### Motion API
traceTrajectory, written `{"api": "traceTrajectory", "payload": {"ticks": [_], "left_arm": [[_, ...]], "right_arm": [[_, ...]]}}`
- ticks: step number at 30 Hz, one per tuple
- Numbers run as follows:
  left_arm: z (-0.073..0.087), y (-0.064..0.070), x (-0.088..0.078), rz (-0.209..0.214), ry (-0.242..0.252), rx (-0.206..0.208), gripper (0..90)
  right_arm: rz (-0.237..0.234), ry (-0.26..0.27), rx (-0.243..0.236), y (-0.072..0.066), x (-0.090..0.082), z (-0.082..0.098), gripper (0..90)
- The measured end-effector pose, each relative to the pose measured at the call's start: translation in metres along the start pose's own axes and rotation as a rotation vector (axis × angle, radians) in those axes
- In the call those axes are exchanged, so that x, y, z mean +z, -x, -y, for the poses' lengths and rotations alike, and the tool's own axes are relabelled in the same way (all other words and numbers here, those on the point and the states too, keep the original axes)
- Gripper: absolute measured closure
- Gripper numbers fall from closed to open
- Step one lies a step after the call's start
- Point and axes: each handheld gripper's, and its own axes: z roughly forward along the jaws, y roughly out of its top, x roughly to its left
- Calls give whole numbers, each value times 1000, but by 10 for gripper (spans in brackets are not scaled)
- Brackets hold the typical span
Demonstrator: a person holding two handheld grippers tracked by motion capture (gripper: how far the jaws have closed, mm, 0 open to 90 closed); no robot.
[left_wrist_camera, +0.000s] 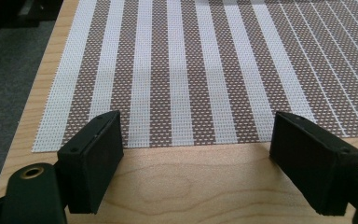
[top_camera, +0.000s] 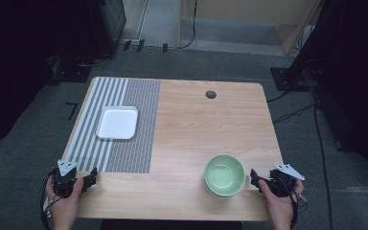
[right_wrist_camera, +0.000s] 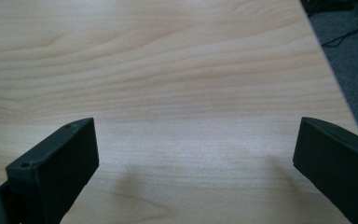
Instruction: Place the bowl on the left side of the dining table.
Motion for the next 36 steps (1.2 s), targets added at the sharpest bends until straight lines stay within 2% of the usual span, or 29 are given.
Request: {"api": "traceTrajectory", "payload": {"ticks": [9, 14, 20, 21, 23, 24, 36], "left_arm": [[0, 0, 0, 0, 0, 0, 168], [0, 0, 0, 0, 0, 0, 168], [0, 0, 0, 0, 0, 0, 168], [0, 0, 0, 0, 0, 0, 168], [0, 0, 0, 0, 0, 0, 168], [0, 0, 0, 0, 0, 0, 168], [0, 0, 0, 0, 0, 0, 168]], "right_arm": [[15, 54, 12, -1, -15, -6, 0], [-23, 76, 24, -5, -22, -11, 0], [-37, 99, 15, -13, -32, -16, 0], [-38, 105, 13, -14, -34, -17, 8], [-40, 117, 10, -16, -37, -18, 123], [-36, 120, 15, -17, -38, -19, 135], [-65, 161, -1, -32, -53, -27, 136]]}}
